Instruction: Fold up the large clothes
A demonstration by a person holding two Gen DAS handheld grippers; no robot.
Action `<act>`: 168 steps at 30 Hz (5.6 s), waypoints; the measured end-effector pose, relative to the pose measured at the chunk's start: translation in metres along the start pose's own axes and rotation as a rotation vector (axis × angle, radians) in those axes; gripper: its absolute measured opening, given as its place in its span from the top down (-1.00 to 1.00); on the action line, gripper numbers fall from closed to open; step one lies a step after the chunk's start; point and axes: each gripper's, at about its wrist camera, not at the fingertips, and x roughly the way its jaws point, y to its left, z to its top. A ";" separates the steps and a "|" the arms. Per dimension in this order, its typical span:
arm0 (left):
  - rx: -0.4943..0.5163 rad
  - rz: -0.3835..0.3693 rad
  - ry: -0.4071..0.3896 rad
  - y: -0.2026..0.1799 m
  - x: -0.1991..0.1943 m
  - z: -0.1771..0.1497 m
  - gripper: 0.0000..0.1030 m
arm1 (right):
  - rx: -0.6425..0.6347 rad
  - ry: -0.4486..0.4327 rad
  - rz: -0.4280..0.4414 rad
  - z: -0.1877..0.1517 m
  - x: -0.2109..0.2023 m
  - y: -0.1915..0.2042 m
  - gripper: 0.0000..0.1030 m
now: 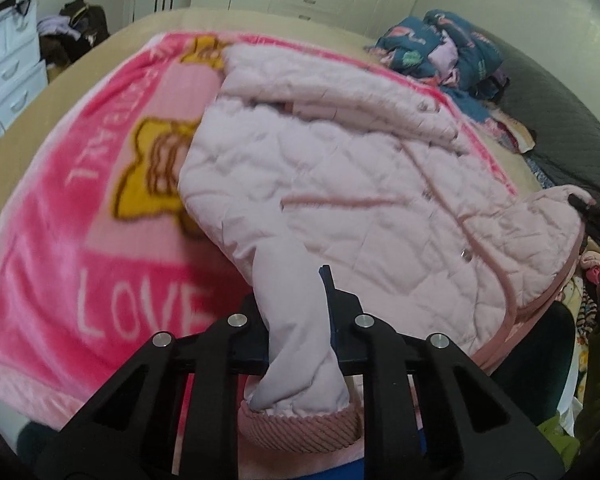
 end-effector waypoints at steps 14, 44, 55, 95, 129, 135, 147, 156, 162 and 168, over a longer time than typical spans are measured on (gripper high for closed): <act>0.018 -0.036 -0.111 -0.009 -0.017 0.048 0.80 | 0.044 -0.054 0.012 0.021 0.001 -0.002 0.67; 0.054 -0.023 -0.247 -0.020 -0.018 0.148 0.79 | 0.067 -0.177 0.018 0.104 0.016 0.000 0.69; 0.037 0.003 -0.289 -0.009 -0.007 0.196 0.79 | 0.080 -0.222 0.000 0.150 0.032 -0.004 0.69; 0.023 0.145 -0.224 0.020 0.093 0.293 0.75 | 0.196 -0.141 -0.071 0.249 0.151 -0.055 0.68; 0.006 0.114 -0.330 0.019 0.112 0.300 -0.82 | 0.065 -0.027 -0.209 0.176 0.232 -0.094 -0.69; 0.025 0.161 -0.385 0.024 0.086 0.293 -0.82 | 0.009 -0.031 -0.239 0.177 0.230 -0.084 -0.70; 0.025 0.235 -0.179 0.074 0.143 0.251 -0.82 | -0.100 -0.035 -0.329 0.183 0.232 -0.076 -0.87; 0.010 0.136 -0.077 0.087 0.181 0.236 -0.82 | -0.114 0.016 -0.356 0.180 0.250 -0.091 -0.88; 0.060 0.098 -0.076 0.065 0.189 0.240 -0.48 | -0.150 0.034 -0.311 0.180 0.263 -0.089 -0.65; 0.077 0.145 -0.145 0.060 0.174 0.238 0.77 | -0.201 -0.026 -0.320 0.174 0.254 -0.073 0.63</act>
